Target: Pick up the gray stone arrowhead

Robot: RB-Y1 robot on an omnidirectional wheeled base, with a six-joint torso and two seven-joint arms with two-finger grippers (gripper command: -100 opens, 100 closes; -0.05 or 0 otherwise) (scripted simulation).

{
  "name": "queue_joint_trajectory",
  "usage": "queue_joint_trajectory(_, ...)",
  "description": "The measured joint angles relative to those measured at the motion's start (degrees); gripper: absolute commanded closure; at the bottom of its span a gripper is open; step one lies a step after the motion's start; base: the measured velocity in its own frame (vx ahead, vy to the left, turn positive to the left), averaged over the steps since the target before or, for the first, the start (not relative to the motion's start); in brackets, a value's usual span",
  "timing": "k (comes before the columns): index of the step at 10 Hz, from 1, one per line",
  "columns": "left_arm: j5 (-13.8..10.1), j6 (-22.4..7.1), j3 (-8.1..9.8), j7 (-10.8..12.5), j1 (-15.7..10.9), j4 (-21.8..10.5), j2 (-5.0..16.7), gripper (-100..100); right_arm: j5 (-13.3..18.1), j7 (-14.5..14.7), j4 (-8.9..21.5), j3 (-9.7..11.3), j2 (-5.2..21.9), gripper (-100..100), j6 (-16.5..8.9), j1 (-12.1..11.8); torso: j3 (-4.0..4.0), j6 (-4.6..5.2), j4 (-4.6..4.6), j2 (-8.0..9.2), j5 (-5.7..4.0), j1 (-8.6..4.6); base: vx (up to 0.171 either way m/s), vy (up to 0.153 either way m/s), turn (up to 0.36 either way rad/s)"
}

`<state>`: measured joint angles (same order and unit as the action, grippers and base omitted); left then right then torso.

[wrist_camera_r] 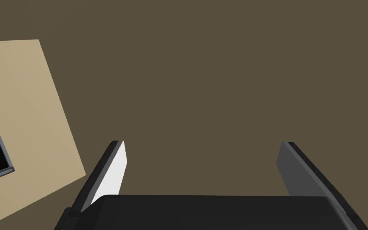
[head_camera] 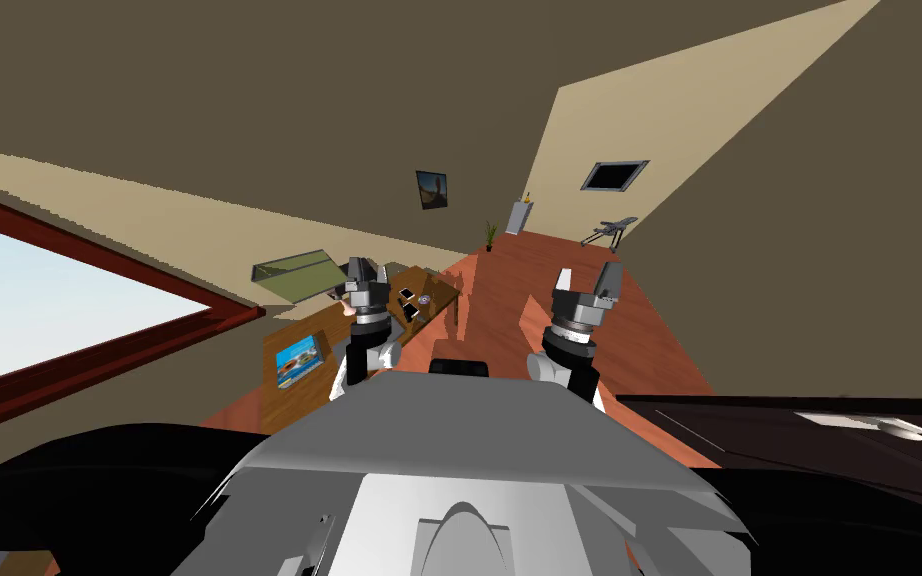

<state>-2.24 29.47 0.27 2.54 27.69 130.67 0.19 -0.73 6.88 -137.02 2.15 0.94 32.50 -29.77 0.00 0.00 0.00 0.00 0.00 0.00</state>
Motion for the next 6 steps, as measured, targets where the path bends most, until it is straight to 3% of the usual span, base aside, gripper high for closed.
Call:
queue_joint_trajectory(4, -1.47, -2.93, -0.12, -0.21, -2.92, -2.54, 5.09, -100, 0.0, 0.0, 0.0, 0.0, 0.01, 0, 0.0, 0.01, 0.17, 0.0, 0.06, 0.3, 0.07, 0.3, -0.075, 0.067, -0.022)
queue_joint_trajectory(6, -3.06, -5.56, 0.13, -0.12, -5.28, -4.71, 7.35, -100, 0.0, 0.0, 0.01, 0.0, 0.01, 0, 0.0, 0.01, 0.24, 0.01, 0.09, 0.43, 0.08, 0.33, -0.14, 0.082, -0.038)
